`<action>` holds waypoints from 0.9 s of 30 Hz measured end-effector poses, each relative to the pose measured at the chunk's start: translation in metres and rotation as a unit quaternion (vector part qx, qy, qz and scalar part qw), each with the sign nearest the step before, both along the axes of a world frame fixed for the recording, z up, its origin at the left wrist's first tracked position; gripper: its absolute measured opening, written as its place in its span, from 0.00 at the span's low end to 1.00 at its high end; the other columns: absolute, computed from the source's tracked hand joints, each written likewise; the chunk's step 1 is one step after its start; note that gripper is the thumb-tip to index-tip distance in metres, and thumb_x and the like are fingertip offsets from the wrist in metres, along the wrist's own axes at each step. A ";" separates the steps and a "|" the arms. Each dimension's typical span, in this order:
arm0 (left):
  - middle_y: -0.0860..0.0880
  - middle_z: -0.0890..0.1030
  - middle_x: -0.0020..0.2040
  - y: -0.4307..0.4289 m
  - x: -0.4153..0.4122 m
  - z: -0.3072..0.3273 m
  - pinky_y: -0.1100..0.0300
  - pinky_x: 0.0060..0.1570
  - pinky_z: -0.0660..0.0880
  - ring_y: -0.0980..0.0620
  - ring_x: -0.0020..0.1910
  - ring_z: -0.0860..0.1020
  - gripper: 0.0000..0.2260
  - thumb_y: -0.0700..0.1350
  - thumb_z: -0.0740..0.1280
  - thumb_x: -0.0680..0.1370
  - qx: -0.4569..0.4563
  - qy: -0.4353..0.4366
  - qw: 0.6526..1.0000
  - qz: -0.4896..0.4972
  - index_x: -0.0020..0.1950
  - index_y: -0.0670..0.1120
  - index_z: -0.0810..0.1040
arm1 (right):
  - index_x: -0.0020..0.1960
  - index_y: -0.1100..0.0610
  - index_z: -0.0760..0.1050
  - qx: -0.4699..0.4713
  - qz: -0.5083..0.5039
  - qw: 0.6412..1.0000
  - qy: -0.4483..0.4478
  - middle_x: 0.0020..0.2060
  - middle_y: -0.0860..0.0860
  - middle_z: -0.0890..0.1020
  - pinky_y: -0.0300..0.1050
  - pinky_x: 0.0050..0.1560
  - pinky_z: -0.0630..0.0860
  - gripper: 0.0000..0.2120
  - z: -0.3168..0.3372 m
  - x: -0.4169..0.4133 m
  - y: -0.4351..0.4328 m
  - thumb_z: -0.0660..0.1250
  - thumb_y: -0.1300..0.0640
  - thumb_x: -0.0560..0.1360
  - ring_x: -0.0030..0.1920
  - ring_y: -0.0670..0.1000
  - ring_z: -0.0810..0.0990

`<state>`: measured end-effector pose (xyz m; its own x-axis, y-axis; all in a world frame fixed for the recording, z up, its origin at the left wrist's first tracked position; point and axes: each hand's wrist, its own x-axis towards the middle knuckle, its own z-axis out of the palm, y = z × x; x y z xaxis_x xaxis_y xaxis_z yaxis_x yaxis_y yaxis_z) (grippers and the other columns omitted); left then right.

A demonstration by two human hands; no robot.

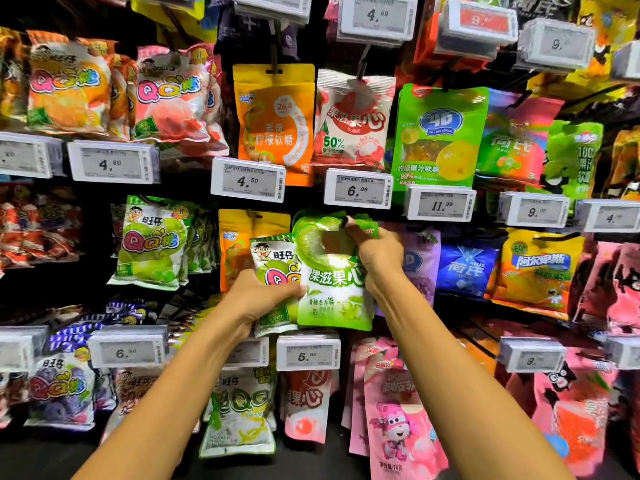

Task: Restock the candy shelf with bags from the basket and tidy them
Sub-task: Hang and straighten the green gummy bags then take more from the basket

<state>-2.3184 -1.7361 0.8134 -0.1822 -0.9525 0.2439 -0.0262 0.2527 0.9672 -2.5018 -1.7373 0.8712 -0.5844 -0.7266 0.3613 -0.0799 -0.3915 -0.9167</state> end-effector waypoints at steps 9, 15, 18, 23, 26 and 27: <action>0.51 0.87 0.43 0.006 0.025 -0.003 0.68 0.36 0.78 0.55 0.41 0.85 0.11 0.42 0.79 0.68 -0.012 0.024 1.000 -0.014 0.48 0.46 0.84 | 0.47 0.52 0.72 -0.063 -0.104 0.993 0.010 0.49 0.53 0.82 0.45 0.47 0.74 0.13 -0.009 0.012 0.025 0.75 0.59 0.69 0.45 0.52 0.80; 0.49 0.87 0.46 0.015 0.074 0.000 0.58 0.52 0.78 0.51 0.49 0.84 0.21 0.50 0.81 0.63 -0.016 0.005 1.000 0.014 0.53 0.45 0.82 | 0.52 0.58 0.75 -0.212 -0.191 0.942 0.177 0.51 0.49 0.73 0.46 0.58 0.71 0.12 -0.026 0.061 0.063 0.70 0.64 0.70 0.53 0.53 0.76; 0.47 0.86 0.51 0.020 0.096 0.003 0.54 0.57 0.78 0.47 0.53 0.83 0.33 0.54 0.82 0.58 -0.001 0.004 1.000 0.001 0.59 0.44 0.79 | 0.50 0.58 0.80 -0.121 0.005 0.966 0.226 0.47 0.51 0.81 0.43 0.52 0.75 0.08 -0.020 0.097 0.061 0.71 0.56 0.74 0.49 0.50 0.80; 0.48 0.86 0.48 0.018 0.140 0.015 0.61 0.45 0.80 0.50 0.47 0.85 0.12 0.45 0.77 0.69 -0.013 -0.034 0.997 -0.067 0.51 0.46 0.83 | 0.49 0.63 0.81 -0.018 0.177 0.975 0.132 0.41 0.54 0.85 0.43 0.41 0.76 0.16 -0.012 0.166 0.038 0.71 0.49 0.74 0.41 0.49 0.81; 0.48 0.86 0.48 0.010 0.168 0.023 0.59 0.47 0.81 0.51 0.47 0.84 0.11 0.47 0.75 0.70 -0.030 0.002 0.993 -0.113 0.50 0.47 0.84 | 0.41 0.60 0.81 -0.048 0.233 0.970 0.040 0.34 0.54 0.85 0.45 0.35 0.81 0.06 -0.005 0.203 0.027 0.71 0.59 0.74 0.33 0.51 0.83; 0.49 0.86 0.47 0.006 0.178 0.027 0.60 0.45 0.81 0.52 0.46 0.85 0.11 0.50 0.74 0.71 -0.036 0.018 0.993 -0.107 0.50 0.47 0.84 | 0.39 0.60 0.80 -0.053 0.233 0.971 0.026 0.34 0.55 0.85 0.47 0.36 0.82 0.06 -0.003 0.216 0.022 0.71 0.60 0.74 0.34 0.53 0.83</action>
